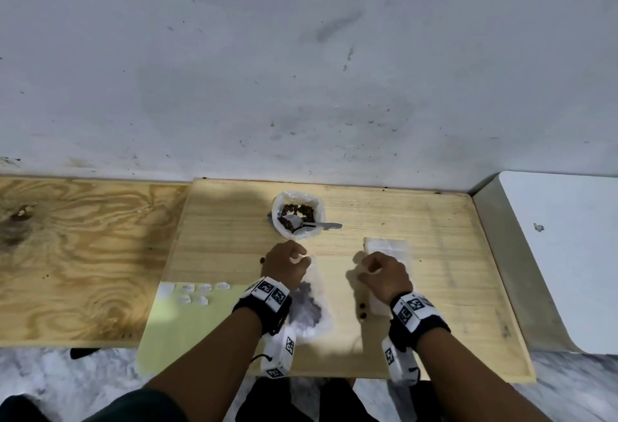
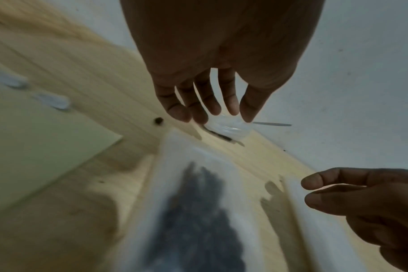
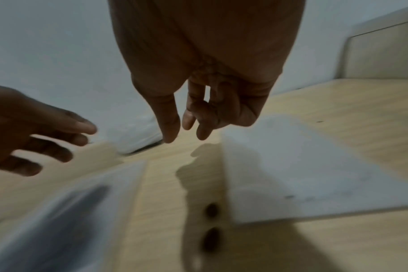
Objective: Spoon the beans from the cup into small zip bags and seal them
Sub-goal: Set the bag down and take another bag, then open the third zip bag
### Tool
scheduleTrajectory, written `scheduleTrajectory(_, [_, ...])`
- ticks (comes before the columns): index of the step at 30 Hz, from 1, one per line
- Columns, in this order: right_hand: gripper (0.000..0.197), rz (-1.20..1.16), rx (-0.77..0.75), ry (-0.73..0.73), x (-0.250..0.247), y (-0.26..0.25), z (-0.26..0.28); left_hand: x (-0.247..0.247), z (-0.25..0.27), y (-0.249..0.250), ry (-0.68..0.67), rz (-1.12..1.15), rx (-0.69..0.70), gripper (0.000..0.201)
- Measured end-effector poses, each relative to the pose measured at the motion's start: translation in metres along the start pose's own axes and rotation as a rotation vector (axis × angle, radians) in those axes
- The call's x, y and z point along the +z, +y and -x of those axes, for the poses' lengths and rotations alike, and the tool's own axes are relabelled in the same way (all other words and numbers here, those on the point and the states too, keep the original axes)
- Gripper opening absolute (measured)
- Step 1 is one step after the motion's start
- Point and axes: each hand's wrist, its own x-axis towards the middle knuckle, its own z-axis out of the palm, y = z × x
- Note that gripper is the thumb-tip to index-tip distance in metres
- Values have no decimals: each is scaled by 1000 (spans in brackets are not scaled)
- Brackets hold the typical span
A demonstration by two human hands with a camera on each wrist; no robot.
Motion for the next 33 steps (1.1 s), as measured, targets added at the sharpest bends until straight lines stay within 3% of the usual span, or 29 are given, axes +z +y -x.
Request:
scheduleTrajectory(3, [39, -22, 115, 87, -23, 28, -14, 31, -1, 26, -115, 64, -4, 8])
scheduleTrajectory(7, [58, -49, 230, 110, -39, 55, -26, 75, -4, 49, -263, 150, -115, 18])
scheduleTrajectory(12, [69, -67, 257, 73, -39, 71, -35, 111, -10, 63, -293, 146, -196, 15])
scheduleTrajectory(15, [66, -91, 264, 47, -40, 75, -41, 124, -15, 69, -297, 161, -238, 15])
scheduleTrajectory(20, [27, -138, 244, 111, -48, 82, -47, 131, -24, 70, -317, 185, -259, 15])
scheduleTrajectory(25, [24, -188, 228, 154, -54, 90, -46, 130, -25, 69, -344, 192, -238, 14])
scheduleTrajectory(28, [23, -439, 127, 161, -59, 91, -46, 124, -23, 69, -332, 203, -174, 18])
scheduleTrajectory(33, [28, -679, 92, -109, -75, 68, -34, 99, -18, 74, -220, 286, -29, 20])
